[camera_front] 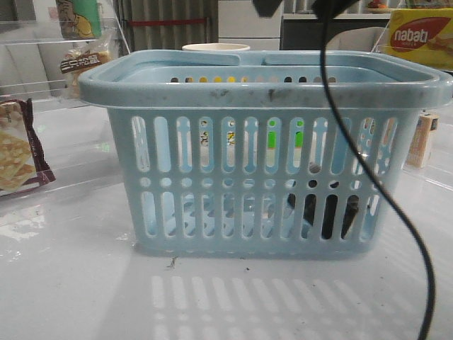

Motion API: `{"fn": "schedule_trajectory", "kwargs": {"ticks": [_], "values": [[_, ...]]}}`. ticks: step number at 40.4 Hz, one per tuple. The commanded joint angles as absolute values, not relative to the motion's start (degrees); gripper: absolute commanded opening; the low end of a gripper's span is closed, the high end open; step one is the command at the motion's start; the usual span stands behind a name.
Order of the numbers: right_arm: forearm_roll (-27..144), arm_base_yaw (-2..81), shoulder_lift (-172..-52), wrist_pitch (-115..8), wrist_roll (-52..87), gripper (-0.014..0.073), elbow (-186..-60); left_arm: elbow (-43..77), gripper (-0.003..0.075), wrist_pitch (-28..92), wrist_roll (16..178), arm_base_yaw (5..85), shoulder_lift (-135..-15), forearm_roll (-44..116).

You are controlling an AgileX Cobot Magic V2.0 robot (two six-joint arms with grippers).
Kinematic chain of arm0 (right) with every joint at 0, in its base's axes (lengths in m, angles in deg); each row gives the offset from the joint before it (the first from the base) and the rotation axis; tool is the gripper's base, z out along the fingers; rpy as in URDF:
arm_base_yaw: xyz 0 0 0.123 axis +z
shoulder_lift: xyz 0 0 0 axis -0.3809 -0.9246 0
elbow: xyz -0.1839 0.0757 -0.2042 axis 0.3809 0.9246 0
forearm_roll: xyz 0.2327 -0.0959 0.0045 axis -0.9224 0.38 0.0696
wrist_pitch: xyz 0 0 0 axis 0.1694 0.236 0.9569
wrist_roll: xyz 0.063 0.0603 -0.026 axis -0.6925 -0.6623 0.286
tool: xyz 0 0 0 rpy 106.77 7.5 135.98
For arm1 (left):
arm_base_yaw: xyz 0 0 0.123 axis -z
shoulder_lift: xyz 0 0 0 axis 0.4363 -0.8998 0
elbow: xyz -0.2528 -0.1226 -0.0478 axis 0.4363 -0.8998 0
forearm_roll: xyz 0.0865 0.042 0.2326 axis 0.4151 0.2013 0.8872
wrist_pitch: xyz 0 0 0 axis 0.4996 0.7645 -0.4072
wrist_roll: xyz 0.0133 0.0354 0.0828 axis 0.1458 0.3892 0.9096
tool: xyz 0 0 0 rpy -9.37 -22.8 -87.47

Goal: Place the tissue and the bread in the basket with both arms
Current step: 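Carry the tissue pack over the basket and open the right gripper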

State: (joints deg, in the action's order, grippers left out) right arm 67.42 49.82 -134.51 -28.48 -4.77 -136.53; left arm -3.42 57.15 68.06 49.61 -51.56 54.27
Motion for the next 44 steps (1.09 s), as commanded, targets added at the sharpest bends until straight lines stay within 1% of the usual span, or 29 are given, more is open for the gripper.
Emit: {"fn": "schedule_trajectory", "kwargs": {"ticks": [1, 8, 18, 26, 32, 38, 42, 44], "values": [[66.95, 50.08, -126.17, -32.1, -1.0, 0.057, -134.92, -1.7, 0.0528, 52.55, 68.1, 50.01, -51.94, 53.38], [67.39, 50.08, -114.19, -32.1, 2.85, 0.057, -126.46, -1.7, 0.0528, 52.55, 68.1, 50.01, -51.94, 53.38], [67.68, 50.08, -97.26, -31.7, 2.83, 0.057, -113.28, -1.7, 0.0528, 52.55, 68.1, 50.01, -51.94, 53.38], [67.73, 50.08, -86.41, -29.77, 2.83, 0.057, -106.69, -1.7, 0.0528, 52.5, 68.1, 50.01, -51.94, 53.38], [67.73, 50.08, -82.78, -26.95, 2.83, 0.057, -104.67, -1.7, 0.0528, 52.3, 68.1, 50.01, -51.94, 53.38], [67.73, 50.08, -82.47, -25.01, 2.83, 0.057, -104.67, -1.57, 0.0528, 52.15, 68.1, 50.01, -52.37, 53.38], [67.73, 50.08, -82.47, -25.01, 2.83, 0.057, -104.67, 0.34, 0.0538, 52.71, 68.0, 49.49, -54.89, 54.37], [67.73, 50.08, -82.47, -25.01, 2.83, 0.057, -104.67, 1.94, 0.056, 53.37, 68.0, 48.9, -57.08, 54.37]]}}
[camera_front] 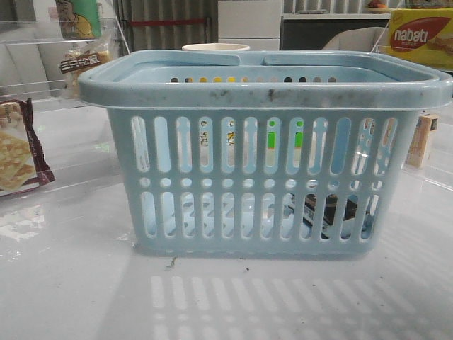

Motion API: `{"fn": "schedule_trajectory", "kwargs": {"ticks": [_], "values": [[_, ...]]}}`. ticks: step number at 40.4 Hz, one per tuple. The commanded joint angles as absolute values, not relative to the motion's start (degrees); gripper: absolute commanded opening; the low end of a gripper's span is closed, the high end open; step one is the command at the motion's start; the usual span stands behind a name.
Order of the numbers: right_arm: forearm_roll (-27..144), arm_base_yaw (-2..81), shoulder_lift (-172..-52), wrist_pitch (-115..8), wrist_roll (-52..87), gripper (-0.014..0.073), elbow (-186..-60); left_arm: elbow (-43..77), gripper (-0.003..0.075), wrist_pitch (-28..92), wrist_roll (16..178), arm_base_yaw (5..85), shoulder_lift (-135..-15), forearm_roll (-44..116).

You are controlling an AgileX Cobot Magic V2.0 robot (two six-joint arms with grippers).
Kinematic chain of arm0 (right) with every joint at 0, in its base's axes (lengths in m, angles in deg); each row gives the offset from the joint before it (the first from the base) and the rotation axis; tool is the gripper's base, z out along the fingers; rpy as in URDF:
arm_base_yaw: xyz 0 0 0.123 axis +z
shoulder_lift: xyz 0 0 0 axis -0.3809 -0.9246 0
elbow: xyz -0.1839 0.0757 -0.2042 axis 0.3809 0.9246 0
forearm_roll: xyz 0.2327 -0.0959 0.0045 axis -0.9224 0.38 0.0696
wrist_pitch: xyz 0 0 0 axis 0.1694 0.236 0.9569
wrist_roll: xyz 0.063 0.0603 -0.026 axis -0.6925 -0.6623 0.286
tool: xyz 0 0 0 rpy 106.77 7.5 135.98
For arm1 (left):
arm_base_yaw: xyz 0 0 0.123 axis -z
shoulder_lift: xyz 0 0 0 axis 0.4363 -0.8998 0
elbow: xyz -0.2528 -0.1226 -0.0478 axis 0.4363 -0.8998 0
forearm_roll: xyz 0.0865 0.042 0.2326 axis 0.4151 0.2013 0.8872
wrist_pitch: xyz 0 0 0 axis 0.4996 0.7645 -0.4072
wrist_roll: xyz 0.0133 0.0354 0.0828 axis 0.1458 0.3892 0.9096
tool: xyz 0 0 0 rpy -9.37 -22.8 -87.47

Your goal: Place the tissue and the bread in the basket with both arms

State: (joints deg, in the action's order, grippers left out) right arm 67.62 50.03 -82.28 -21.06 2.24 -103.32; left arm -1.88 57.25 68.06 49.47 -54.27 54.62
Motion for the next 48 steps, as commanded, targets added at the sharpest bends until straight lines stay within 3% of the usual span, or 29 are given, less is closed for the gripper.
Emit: {"fn": "schedule_trajectory", "kwargs": {"ticks": [1, 6, 26, 38, 48], "values": [[67.73, 50.08, -82.47, -25.01, 2.83, 0.057, -104.67, 3.02, 0.0578, 53.93, 68.0, 48.53, -58.51, 54.37], [67.73, 50.08, -82.47, -25.01, 2.83, 0.057, -104.67, 8.27, 0.0632, 54.98, 68.0, 46.5, -65.61, 54.79], [67.73, 50.08, -82.47, -25.01, 2.83, 0.057, -104.67, 36.27, 0.0632, 52.75, 68.0, 35.95, -100.98, 55.4], [67.73, 50.08, -82.47, -25.01, 2.83, 0.057, -104.67, 52.14, 0.0632, 46.55, 68.0, 33.91, -118.07, 55.4], [67.73, 50.08, -82.47, -25.01, 2.83, 0.057, -104.67, 58.51, 0.0632, 39.29, 68.0, 33.55, -127.81, 55.5]]}}
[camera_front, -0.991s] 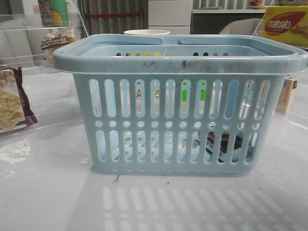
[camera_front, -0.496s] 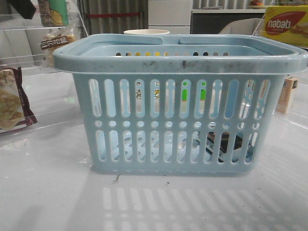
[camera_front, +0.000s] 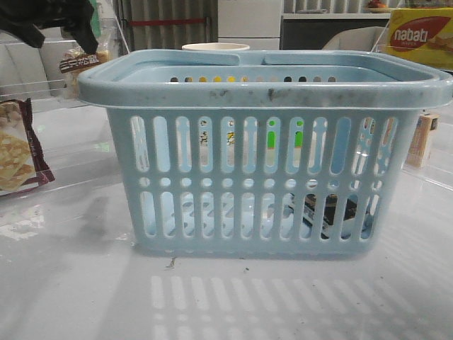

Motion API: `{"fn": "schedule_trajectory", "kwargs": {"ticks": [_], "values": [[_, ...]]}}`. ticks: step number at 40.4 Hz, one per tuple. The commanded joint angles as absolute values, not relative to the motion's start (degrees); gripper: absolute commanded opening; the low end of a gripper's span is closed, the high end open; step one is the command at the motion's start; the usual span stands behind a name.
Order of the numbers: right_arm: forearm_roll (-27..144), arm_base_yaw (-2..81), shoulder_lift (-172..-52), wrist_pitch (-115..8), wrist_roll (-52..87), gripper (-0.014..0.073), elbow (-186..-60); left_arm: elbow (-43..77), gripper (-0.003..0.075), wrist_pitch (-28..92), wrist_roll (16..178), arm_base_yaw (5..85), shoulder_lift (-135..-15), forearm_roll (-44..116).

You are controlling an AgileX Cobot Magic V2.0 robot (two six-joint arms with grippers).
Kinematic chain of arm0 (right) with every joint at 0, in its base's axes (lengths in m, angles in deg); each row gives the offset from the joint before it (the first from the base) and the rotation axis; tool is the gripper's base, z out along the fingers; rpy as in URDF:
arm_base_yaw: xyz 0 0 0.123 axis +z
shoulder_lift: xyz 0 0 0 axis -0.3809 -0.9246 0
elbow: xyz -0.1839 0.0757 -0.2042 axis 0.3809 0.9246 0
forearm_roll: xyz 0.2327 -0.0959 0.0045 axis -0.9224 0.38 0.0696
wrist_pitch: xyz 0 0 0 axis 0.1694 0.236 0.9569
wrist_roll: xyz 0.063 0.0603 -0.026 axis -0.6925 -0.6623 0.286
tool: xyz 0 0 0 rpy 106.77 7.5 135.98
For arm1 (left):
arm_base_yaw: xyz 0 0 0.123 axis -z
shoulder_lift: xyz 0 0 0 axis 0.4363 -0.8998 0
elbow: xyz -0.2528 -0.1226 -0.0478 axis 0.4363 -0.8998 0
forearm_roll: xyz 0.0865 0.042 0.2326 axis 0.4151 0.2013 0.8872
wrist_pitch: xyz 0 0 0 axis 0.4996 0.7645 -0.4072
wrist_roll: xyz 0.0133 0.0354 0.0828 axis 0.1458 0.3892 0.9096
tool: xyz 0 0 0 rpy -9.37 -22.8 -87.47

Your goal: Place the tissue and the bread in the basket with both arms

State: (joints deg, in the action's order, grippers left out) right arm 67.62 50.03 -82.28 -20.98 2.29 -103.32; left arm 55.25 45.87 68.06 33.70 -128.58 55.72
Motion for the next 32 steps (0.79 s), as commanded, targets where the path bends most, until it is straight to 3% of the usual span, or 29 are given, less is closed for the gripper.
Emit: {"fn": "schedule_trajectory", "kwargs": {"ticks": [1, 7, 15, 25, 32], "values": [[67.73, 50.08, -82.47, -25.01, 2.83, 0.057, -104.67, 58.85, 0.0632, 38.6, 68.0, 33.55, -128.41, 55.5], [67.73, 50.08, -82.47, -25.06, 2.83, 0.057, -104.67, 59.31, 0.0603, 34.37, 68.0, 33.55, -131.22, 55.5], [67.73, 50.08, -82.47, -25.06, 2.83, 0.057, -104.67, 59.31, 0.0332, 34.13, 68.0, 33.55, -131.49, 55.5], [67.73, 50.08, -82.47, -25.06, 2.83, 0.057, -104.67, 59.42, 0.009, 38.21, 68.0, 33.55, -127.24, 54.85], [67.73, 50.08, -82.47, -25.06, 2.83, 0.057, -104.67, 59.54, 0.0091, 42.02, 68.0, 33.67, -121.65, 54.32]]}}
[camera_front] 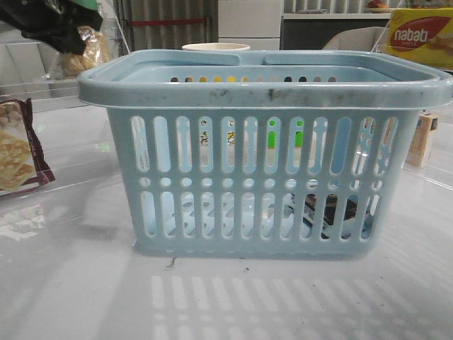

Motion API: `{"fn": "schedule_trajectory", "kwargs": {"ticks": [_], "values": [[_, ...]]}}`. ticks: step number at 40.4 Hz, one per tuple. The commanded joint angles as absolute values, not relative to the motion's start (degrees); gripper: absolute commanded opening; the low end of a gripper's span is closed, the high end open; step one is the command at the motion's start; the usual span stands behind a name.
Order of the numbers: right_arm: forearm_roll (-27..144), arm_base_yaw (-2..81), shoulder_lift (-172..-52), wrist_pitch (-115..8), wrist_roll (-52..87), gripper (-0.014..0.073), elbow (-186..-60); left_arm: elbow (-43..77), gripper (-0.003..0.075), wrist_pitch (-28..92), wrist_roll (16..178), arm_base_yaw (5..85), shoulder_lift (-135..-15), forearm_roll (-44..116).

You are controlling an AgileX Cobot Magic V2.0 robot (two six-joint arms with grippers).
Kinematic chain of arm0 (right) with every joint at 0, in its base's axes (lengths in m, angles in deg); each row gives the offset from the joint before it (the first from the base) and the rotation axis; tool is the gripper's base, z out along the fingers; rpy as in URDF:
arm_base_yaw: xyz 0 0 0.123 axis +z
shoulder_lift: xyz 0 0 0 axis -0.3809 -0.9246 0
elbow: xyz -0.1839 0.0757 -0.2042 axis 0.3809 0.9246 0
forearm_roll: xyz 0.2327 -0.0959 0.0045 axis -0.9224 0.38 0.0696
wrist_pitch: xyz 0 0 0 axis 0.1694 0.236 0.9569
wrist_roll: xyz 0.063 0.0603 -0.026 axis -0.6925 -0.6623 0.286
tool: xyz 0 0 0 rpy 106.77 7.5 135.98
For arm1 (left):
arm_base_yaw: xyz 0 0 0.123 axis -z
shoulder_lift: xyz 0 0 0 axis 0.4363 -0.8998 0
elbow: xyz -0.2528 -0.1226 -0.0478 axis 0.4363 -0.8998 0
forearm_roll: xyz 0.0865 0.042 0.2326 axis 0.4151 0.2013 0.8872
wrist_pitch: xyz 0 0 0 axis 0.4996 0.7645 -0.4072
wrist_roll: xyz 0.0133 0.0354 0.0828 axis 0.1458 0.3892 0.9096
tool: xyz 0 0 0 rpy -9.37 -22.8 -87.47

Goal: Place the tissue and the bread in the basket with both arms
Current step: 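Carry the bread bag over the basket and release it inside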

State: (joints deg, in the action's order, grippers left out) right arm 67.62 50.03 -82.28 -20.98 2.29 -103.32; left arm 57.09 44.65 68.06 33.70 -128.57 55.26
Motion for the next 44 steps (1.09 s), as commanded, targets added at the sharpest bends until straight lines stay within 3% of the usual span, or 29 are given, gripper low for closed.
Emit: {"fn": "schedule_trajectory", "kwargs": {"ticks": [1, 11, 22, 32, 40, 44], "values": [[67.73, 50.08, -82.47, -25.06, 2.83, 0.057, -104.67, 59.54, 0.0091, 42.59, 68.0, 33.67, -120.5, 54.32], [67.73, 50.08, -82.47, -25.06, 2.83, 0.057, -104.67, 59.54, 0.0091, 52.31, 69.61, 36.15, -109.21, 53.94], [67.73, 50.08, -82.47, -25.06, 2.83, 0.057, -104.67, 55.19, 0.0091, 57.63, 75.85, 48.06, -99.43, 53.47], [67.73, 50.08, -82.47, -25.06, 2.83, 0.057, -104.67, 46.95, 0.0091, 55.97, 75.85, 59.25, -99.59, 53.43], [67.73, 50.08, -82.47, -25.06, 2.83, 0.057, -104.67, 43.62, 0.0096, 51.53, 75.85, 63.06, -104.53, 53.3], [67.73, 50.08, -82.47, -25.06, 2.83, 0.057, -104.67, 43.62, 0.0172, 50.28, 75.85, 63.46, -107.73, 52.68]]}}
